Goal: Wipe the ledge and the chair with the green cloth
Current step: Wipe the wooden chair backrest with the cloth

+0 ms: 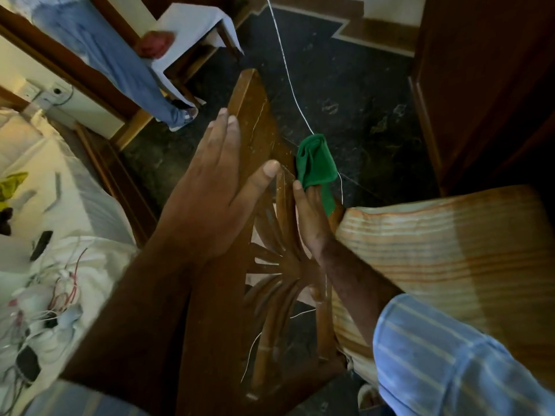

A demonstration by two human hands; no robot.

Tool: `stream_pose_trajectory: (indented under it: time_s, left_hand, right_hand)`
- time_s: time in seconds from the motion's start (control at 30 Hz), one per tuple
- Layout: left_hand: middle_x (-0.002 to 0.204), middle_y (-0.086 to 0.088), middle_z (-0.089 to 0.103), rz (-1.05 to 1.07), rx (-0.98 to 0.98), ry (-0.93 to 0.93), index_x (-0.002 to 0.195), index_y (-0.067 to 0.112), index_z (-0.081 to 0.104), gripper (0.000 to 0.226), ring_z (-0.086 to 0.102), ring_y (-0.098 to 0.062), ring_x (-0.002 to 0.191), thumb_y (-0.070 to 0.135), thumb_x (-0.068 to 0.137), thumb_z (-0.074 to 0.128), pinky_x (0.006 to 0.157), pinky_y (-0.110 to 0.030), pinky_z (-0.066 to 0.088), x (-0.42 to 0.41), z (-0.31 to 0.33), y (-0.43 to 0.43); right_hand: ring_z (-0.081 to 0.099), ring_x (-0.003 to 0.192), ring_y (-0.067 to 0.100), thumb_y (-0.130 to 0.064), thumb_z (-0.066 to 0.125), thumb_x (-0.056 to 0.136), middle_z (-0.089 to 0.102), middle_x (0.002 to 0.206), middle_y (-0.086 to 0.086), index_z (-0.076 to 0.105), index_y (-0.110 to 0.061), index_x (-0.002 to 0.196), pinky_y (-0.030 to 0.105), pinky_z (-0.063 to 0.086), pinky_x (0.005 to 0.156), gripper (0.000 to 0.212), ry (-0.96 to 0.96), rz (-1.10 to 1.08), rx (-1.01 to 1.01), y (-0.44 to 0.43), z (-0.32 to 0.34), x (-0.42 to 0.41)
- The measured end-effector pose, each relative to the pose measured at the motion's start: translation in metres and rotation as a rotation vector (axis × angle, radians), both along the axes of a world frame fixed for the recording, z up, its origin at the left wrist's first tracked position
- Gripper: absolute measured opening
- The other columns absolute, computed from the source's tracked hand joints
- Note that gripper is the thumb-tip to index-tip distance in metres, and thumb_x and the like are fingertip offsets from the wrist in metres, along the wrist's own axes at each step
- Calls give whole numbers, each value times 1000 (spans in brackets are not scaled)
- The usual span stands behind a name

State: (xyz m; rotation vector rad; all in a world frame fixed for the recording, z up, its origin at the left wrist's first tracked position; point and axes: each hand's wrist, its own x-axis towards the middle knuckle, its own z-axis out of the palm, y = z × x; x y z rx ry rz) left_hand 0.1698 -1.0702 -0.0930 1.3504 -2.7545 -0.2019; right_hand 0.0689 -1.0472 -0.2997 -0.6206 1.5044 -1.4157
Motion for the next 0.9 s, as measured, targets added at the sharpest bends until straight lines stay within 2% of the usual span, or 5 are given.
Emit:
stream_pose_trajectory:
  time_s: [0.23,0.37,0.43,0.53,0.9]
  left_hand:
    - [168,0,-1,-15,25,32,158,19,3,85,-3,-10,152,71,95,24,116,-28,3,0,2,2]
    - [168,-1,-1,-16,32,32,158,17,3,83,-3,-10,152,68,96,25,118,-30,3,2,1,1]
    - [168,-2,-1,-16,27,29,158,16,3,83,-3,-9,152,68,97,25,117,-28,2,2,1,2]
    - [168,0,-1,-8,32,45,158,18,3,83,-3,-8,152,68,96,26,114,-24,1,1,2,3]
    - [167,-7,0,-28,-79,-57,157,12,4,89,0,-19,153,71,94,28,114,-29,3,-2,3,5]
  right_hand:
    - [46,145,43,-53,36,102,48,155,24,52,-6,146,64,37,121,67,138,-37,-196,2,65,19]
    - [-5,165,12,-57,28,108,-9,170,-28,5,-29,167,43,8,133,69,276,19,-350,-10,74,30]
    - [-13,163,5,-58,26,108,-14,173,-20,4,-28,168,35,2,133,72,304,25,-285,-11,67,29]
    - [12,165,23,-60,28,105,22,174,10,30,-14,163,50,15,135,74,211,-19,-191,-10,50,23]
    - [64,120,29,-24,62,102,70,128,13,65,-5,130,45,53,102,34,261,-321,15,-19,59,15]
